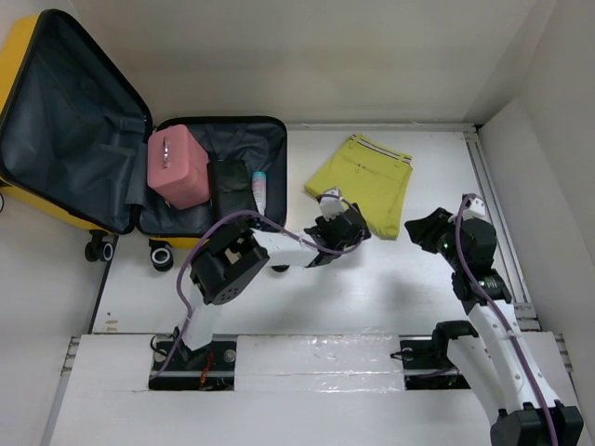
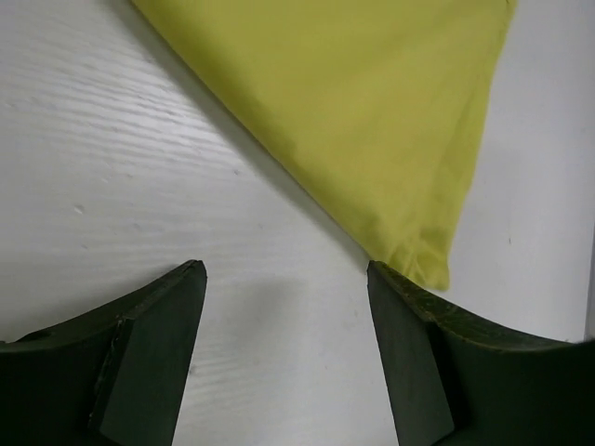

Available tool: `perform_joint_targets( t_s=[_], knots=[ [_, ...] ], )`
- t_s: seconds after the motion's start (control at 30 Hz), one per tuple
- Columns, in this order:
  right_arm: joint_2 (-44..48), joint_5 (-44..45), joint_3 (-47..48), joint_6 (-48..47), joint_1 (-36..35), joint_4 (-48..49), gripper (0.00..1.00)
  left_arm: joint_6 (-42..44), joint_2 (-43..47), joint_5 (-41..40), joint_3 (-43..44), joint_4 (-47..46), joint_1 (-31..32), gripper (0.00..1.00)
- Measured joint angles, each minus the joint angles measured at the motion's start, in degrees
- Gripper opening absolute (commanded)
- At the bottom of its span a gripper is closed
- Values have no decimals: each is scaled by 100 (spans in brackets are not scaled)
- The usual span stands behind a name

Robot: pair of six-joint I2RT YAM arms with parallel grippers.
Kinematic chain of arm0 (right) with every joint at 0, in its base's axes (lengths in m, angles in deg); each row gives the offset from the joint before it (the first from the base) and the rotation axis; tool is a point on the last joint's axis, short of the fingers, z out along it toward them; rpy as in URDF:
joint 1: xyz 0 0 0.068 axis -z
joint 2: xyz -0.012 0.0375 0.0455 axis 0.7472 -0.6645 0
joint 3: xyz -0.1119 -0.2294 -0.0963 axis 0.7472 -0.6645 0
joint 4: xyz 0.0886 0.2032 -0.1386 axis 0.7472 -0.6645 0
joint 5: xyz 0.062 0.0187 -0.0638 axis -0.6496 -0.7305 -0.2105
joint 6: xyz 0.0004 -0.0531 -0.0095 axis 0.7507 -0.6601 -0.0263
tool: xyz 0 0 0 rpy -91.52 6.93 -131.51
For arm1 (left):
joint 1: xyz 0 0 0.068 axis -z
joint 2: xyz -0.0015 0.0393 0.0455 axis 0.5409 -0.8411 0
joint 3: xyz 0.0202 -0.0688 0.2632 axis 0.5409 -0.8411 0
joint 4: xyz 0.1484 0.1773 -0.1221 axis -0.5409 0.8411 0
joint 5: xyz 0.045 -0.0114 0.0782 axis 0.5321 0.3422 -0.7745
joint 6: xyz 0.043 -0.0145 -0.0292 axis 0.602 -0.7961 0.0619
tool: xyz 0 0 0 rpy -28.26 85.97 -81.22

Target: Pack the luggage

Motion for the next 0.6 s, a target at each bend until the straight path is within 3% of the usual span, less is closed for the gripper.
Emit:
perform_joint_targets(
  t_s=[0.3, 0.57, 0.6],
  knots=[
    [52, -11, 0, -2, -2, 37, 44, -1093, -238, 81, 151, 94, -859, 60],
    [68, -111, 0, 4, -2, 42, 44, -1687, -1095, 313, 1506, 549, -1062, 53],
    [72, -125, 0, 4, -2, 39, 44, -1735, -1123, 345, 1547, 590, -1060, 47]
  ],
)
